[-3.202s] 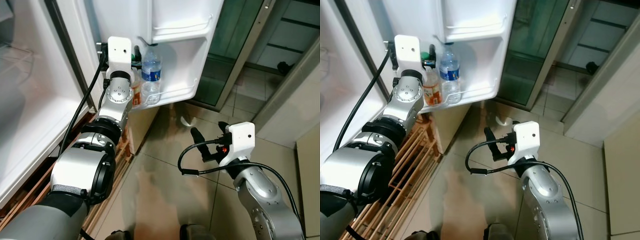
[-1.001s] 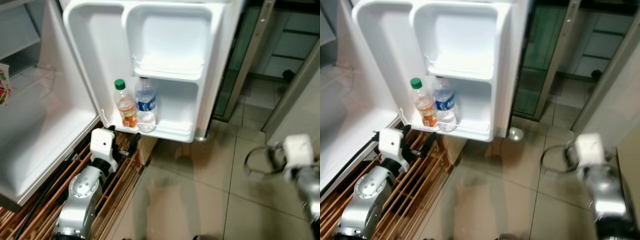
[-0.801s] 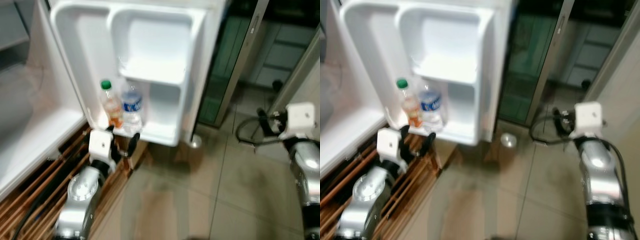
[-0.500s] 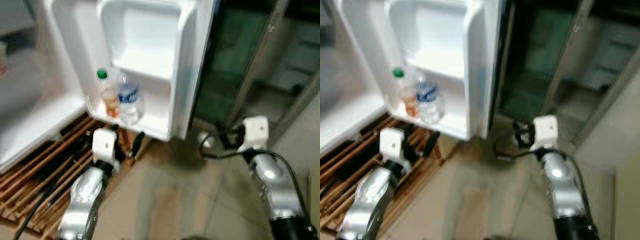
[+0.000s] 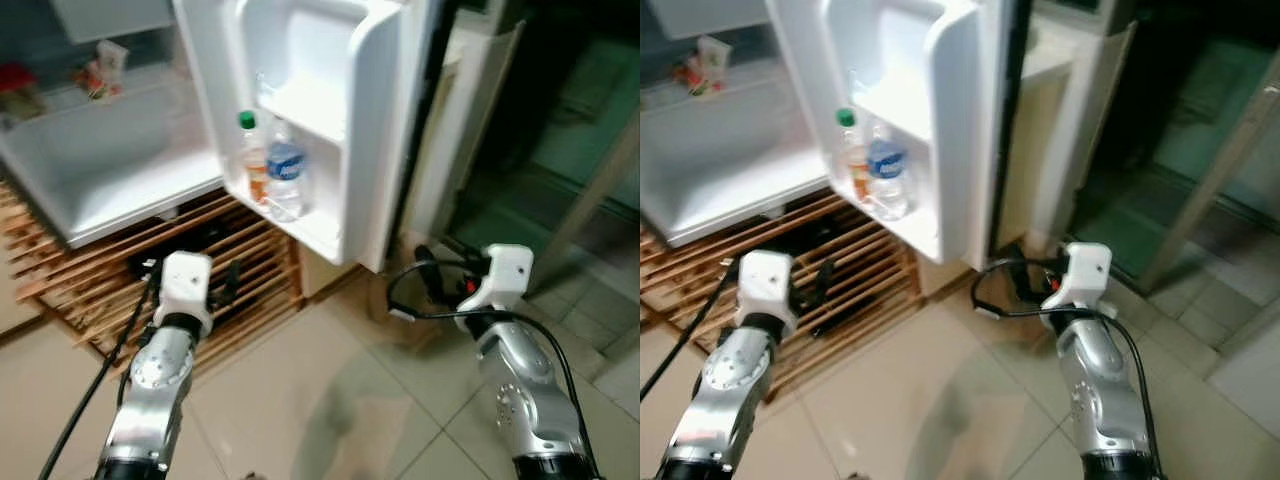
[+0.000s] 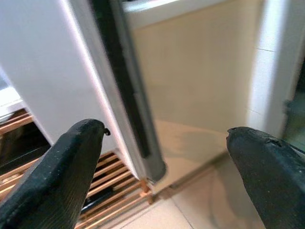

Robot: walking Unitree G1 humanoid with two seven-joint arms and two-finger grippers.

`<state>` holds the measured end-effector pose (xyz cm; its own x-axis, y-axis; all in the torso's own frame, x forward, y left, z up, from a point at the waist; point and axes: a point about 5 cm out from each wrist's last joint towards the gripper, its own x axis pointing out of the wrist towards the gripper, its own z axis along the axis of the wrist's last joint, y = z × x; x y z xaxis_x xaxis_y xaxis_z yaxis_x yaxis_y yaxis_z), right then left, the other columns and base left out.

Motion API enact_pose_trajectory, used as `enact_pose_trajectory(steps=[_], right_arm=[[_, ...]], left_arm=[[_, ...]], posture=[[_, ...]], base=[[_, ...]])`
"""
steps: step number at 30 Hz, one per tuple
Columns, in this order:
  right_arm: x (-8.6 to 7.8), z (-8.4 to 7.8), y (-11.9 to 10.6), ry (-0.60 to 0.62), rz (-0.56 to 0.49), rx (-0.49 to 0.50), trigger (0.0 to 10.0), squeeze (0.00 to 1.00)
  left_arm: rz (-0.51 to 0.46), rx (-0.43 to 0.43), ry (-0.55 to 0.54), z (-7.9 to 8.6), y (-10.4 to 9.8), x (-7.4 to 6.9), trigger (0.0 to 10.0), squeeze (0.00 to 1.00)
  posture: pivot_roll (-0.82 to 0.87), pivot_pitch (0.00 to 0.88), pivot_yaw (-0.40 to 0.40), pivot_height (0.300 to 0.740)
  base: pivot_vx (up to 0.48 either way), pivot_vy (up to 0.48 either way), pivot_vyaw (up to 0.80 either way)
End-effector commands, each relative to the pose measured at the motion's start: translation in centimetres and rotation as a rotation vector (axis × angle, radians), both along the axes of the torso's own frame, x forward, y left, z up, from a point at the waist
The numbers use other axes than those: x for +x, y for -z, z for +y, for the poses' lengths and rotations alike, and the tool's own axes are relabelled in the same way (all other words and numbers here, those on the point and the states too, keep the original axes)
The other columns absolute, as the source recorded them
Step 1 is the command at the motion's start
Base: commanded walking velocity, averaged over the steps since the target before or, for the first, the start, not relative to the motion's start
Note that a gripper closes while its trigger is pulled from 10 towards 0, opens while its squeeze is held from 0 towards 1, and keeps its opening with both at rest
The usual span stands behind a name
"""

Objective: Restocking fridge

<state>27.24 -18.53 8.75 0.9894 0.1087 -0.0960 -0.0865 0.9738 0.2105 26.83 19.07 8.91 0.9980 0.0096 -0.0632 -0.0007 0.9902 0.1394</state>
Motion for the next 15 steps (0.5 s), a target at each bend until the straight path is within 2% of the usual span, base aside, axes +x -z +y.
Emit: enact_pose_trajectory(steps=[1,3,9,15], right_arm=[[0.2,-0.1,-0.5,0.005,-0.015,-0.011,10.0,0.00],[0.2,-0.1,-0.5,0.005,-0.013,-0.015,10.0,0.00],[0.3,0.3,-0.5,-0.004,-0.015,-0.031,10.0,0.00],[0.3,0.5,-0.4,-0.012,-0.016,-0.062,10.0,0.00]], left_arm=[[-0.070,-0.014,0.104,-2.1,-1.6,0.4,10.0,0.00],[-0.078,-0.007,0.126,-2.5,-1.8,0.5,10.0,0.00],[-0.126,-0.030,0.154,-3.2,-3.0,0.9,10.0,0.00],[-0.176,-0.017,0.215,-4.3,-4.1,0.6,10.0,0.00]], posture=[[-0.12,0.000,0.027,0.740],[-0.12,0.000,0.027,0.740],[-0.12,0.000,0.032,0.740],[-0.12,0.000,0.036,0.740]], base=[[0.000,0.000,0.76],[0.000,0.000,0.76],[0.408,-0.248,0.75],[0.384,-0.282,0.74]])
